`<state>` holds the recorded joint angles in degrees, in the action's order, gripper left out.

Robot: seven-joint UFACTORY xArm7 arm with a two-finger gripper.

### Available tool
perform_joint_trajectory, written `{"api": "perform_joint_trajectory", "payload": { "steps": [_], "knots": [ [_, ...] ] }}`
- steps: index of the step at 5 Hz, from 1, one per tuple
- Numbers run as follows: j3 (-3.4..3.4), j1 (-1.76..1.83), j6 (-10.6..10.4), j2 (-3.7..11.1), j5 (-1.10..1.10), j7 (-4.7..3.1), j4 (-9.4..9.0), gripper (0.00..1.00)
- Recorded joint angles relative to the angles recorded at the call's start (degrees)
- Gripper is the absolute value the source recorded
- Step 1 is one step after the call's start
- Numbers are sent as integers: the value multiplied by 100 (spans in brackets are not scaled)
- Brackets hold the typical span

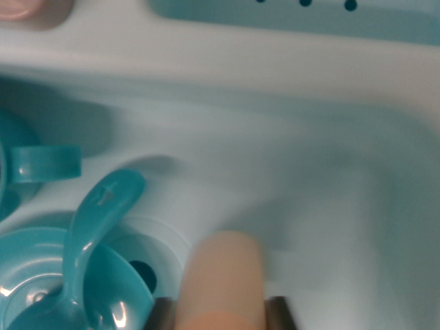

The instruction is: Pick detergent from the sink

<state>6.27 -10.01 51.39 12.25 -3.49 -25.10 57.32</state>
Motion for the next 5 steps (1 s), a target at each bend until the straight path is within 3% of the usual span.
{"api": "perform_joint_trajectory", "payload": {
  "steps": [5],
  "knots": [
    [1,1,100,-35,6,6,65,100]
  ]
}}
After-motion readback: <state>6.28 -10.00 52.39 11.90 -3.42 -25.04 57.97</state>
